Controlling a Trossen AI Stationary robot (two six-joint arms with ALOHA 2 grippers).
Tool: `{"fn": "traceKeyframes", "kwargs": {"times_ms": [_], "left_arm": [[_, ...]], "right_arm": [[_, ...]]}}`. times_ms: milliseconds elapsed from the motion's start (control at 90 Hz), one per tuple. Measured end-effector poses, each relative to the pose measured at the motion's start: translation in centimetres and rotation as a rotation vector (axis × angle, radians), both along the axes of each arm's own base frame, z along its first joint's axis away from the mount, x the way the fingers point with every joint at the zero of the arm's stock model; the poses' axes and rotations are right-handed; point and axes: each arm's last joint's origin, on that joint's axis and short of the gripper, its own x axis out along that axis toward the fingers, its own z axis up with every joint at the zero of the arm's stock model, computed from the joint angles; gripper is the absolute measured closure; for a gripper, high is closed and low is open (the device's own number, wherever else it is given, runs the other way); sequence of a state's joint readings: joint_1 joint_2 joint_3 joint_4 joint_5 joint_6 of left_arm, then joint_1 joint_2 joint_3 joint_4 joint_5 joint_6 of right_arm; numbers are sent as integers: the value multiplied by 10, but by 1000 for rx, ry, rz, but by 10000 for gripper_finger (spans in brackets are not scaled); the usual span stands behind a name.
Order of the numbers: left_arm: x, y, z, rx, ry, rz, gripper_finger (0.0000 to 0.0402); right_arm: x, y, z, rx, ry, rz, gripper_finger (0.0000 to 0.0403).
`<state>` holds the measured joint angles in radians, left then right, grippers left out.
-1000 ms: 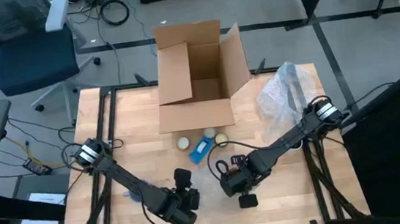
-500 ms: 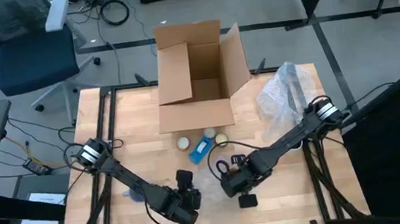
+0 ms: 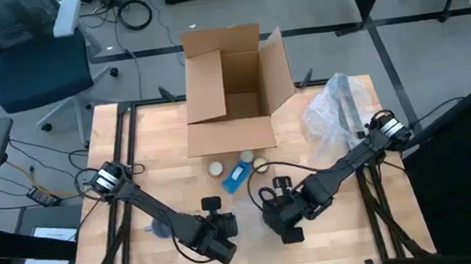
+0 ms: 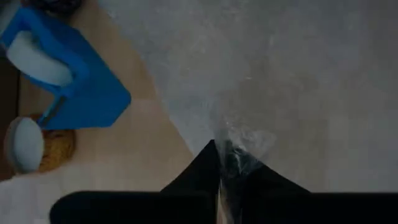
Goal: Wrap mug
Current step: Wrap the black mug with the bubble wrap
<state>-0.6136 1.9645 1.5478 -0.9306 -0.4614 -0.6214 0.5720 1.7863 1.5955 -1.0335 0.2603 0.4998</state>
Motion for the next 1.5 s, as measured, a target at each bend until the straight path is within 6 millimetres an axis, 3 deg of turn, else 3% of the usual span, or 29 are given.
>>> {"fn": "traceKeyframes", "kwargs": {"times_ms": [311,444,700,856,1089,1311,1500], "left_arm": [[1,2,44,-70,-204,179,402],[1,2,57,-100,-260,156,402],[-3,8,61,-56,-275,196,402],[-3,9,60,-37,-286,205,402],[-6,21,59,66,-270,246,402],[-4,28,60,87,-285,283,402],[-4,29,60,104,-288,285,402]], "right_arm": [[-20,40,-2,-2,-114,11,393],[-25,48,1,-145,-235,25,375],[-16,49,-2,-167,-336,-10,295],[-9,37,-12,-206,-348,-63,233],[15,26,-28,-34,-388,-25,183],[23,19,-27,-157,-543,-126,189],[27,8,-34,-182,-538,-172,248]]}}
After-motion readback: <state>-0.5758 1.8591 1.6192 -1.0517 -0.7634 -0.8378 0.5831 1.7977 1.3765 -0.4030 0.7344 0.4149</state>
